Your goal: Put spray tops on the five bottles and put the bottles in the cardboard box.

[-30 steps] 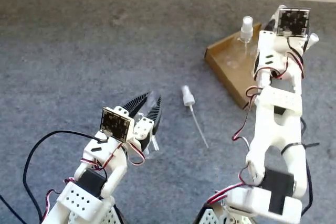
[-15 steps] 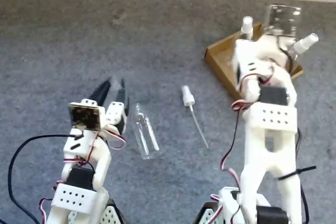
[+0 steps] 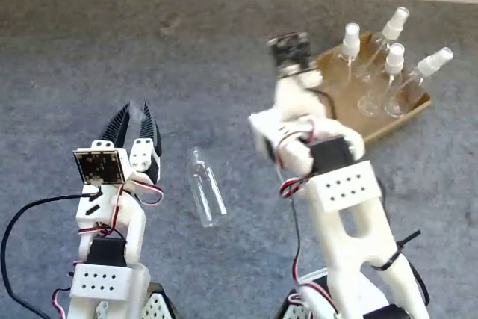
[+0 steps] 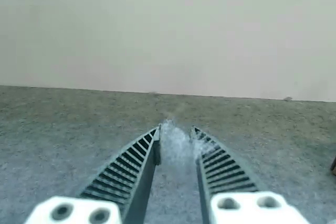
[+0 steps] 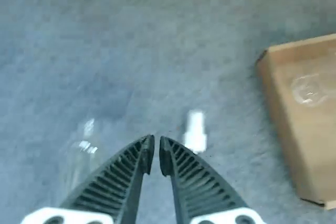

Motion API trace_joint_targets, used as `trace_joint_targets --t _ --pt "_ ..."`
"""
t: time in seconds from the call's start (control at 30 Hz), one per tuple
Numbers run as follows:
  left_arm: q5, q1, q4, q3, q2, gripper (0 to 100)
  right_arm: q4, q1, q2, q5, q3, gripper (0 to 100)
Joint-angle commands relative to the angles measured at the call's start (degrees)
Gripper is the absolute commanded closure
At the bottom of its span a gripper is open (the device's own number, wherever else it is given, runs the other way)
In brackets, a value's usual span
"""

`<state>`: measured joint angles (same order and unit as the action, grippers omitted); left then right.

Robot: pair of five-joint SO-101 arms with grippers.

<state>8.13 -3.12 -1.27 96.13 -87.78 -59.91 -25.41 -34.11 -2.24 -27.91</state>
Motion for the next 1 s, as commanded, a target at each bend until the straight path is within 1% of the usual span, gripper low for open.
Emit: trace_joint_targets --t 0.0,0.1,0.17,0.33,0.4,0.8,0.97 --pt "-0.35 -0.92 1.14 1.45 -0.66 93 -0.75 -7.34 -1.98 0.26 -1.19 99.5" --pt "-0.35 -3.47 1.41 1.45 -0.66 93 -0.75 -11.91 -1.89 0.26 -4.09 99.0" --pt "-0.09 -5.76 1.49 1.45 -0.66 93 -0.75 -14.02 -1.89 0.26 -5.14 95.3" --pt "-0.09 -6.64 1.49 1.45 -0.66 93 -1.1 -17.19 -0.48 0.62 -6.37 74.5" --pt "-0.09 -6.73 1.49 1.45 -0.66 93 -1.1 -18.24 1.98 0.62 -6.2 70.7" --pt "-0.35 -6.9 1.49 1.45 -0.66 93 -0.92 -25.1 22.99 0.7 2.59 70.7" --pt "-0.35 -6.9 1.49 1.45 -0.66 93 0.66 -25.27 28.0 0.7 4.18 70.7"
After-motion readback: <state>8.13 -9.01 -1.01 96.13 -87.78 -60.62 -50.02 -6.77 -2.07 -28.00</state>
